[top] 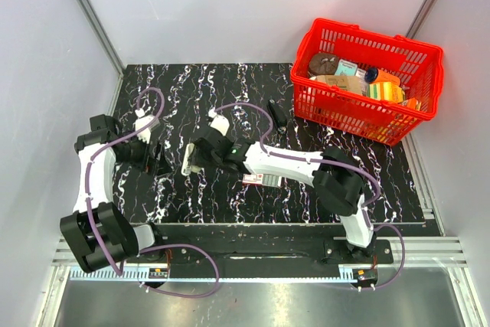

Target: Unload the staples from the stapler

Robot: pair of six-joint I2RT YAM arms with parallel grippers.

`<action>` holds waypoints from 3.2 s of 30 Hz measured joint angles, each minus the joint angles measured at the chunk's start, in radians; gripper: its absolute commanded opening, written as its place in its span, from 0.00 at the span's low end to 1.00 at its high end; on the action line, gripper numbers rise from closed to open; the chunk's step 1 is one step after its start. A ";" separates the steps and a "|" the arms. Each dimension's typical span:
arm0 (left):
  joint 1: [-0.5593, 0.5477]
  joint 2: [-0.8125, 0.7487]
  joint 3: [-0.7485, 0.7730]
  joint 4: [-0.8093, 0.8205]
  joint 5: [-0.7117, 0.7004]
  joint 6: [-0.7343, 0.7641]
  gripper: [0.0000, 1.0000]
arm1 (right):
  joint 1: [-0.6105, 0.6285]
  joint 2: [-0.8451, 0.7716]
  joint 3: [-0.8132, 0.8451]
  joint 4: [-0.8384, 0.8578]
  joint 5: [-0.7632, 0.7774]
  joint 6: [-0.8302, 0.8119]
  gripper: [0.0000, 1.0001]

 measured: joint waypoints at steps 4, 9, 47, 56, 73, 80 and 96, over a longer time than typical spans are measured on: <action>0.000 0.002 -0.003 -0.006 -0.025 0.132 0.93 | -0.019 -0.033 -0.057 0.025 -0.039 0.013 0.00; -0.008 0.039 -0.006 -0.039 -0.043 0.263 0.80 | -0.029 -0.083 -0.108 0.082 -0.085 0.047 0.00; -0.051 0.165 0.034 -0.107 0.004 0.417 0.00 | -0.046 -0.116 -0.212 0.314 -0.279 0.198 0.00; -0.052 0.153 -0.007 -0.046 -0.013 0.416 0.00 | -0.045 -0.133 -0.286 0.376 -0.327 0.174 0.00; -0.164 0.011 -0.201 0.388 -0.122 0.382 0.00 | -0.057 -0.127 -0.252 0.278 -0.328 -0.219 0.00; -0.197 -0.045 -0.311 0.573 -0.164 0.383 0.00 | -0.056 -0.127 -0.253 0.259 -0.313 -0.330 0.00; -0.279 -0.319 -0.589 0.967 -0.334 0.411 0.00 | -0.003 -0.127 -0.322 0.345 -0.246 -0.462 0.00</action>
